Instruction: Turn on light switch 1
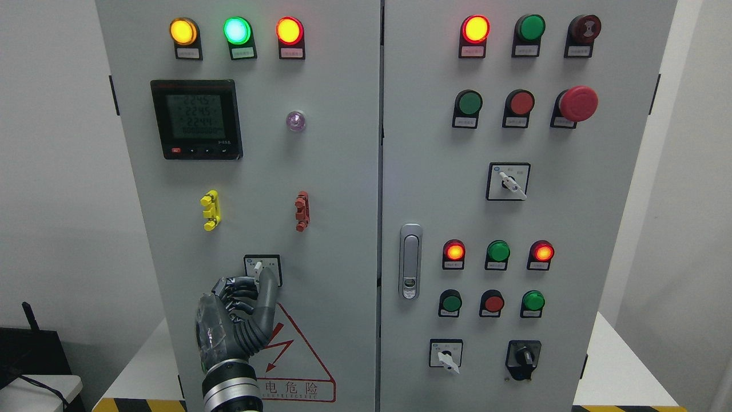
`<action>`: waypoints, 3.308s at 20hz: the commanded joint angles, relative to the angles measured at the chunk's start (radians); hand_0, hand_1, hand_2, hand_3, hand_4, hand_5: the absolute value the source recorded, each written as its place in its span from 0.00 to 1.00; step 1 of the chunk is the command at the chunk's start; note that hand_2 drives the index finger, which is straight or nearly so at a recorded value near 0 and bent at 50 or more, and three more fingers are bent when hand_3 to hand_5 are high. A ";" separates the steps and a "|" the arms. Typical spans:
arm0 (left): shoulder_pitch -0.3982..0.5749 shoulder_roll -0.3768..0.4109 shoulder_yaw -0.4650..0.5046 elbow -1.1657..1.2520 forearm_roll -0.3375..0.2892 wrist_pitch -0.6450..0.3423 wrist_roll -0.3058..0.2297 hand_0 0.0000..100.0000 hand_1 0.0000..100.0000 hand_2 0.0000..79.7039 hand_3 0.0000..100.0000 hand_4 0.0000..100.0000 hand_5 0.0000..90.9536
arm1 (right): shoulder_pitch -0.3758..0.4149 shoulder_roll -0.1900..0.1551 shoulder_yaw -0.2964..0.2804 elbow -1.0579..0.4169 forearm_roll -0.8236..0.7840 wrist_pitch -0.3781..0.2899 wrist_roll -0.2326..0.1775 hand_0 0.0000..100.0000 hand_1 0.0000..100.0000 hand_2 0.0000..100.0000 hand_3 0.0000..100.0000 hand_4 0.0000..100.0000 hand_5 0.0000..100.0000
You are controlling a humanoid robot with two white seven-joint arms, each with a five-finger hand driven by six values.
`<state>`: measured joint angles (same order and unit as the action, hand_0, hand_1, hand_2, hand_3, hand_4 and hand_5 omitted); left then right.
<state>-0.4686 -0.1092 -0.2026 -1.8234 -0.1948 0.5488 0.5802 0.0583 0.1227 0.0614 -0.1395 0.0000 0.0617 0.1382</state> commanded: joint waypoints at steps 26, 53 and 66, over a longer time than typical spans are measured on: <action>-0.007 0.006 -0.009 0.001 -0.015 0.022 -0.002 0.39 0.40 0.67 0.72 0.80 0.94 | 0.000 0.000 0.000 0.000 -0.017 0.000 0.000 0.12 0.39 0.00 0.00 0.00 0.00; -0.007 0.008 -0.015 0.000 -0.038 0.026 -0.031 0.54 0.34 0.70 0.73 0.81 0.94 | 0.000 0.000 0.000 0.000 -0.017 0.000 0.000 0.12 0.39 0.00 0.00 0.00 0.00; -0.005 0.010 -0.015 0.000 -0.038 0.025 -0.046 0.65 0.29 0.73 0.75 0.82 0.95 | 0.000 0.000 0.000 0.000 -0.017 0.001 0.000 0.12 0.39 0.00 0.00 0.00 0.00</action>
<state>-0.4746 -0.1010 -0.2180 -1.8234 -0.2329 0.5750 0.5366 0.0583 0.1227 0.0614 -0.1396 0.0000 0.0623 0.1379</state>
